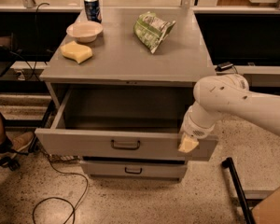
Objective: Open top drawer
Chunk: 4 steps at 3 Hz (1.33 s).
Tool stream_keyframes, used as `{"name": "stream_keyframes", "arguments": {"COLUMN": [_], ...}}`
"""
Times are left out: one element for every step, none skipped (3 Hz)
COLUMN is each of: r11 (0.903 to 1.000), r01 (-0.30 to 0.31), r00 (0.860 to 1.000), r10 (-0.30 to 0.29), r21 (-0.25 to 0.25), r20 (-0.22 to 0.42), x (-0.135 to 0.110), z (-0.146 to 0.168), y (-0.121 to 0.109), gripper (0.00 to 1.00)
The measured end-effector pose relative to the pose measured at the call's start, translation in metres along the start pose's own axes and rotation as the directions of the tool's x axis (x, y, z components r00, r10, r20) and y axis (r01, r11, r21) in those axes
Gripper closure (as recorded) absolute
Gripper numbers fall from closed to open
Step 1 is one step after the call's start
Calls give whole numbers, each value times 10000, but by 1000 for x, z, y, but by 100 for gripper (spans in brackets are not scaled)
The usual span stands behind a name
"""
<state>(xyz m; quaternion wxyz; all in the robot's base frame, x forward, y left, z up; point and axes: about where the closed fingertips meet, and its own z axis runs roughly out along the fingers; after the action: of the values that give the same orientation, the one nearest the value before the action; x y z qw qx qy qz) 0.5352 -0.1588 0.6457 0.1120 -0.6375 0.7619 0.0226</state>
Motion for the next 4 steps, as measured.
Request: {"name": "stream_keyframes", "arguments": {"r11": [9971,9971,9897,9897], "r01": [-764,-764,-1431,-1431], "r00": [9968,9968,9893,9893], "r10": [763,764,1433,1432], "r21": [3,3,65,66], "r20": [-248,-248,-277,-278], "x": [17,17,29,29], "z": [-24,-23,-35,-35], "y": [33,34,61,61], "gripper": [100,100,100,100]}}
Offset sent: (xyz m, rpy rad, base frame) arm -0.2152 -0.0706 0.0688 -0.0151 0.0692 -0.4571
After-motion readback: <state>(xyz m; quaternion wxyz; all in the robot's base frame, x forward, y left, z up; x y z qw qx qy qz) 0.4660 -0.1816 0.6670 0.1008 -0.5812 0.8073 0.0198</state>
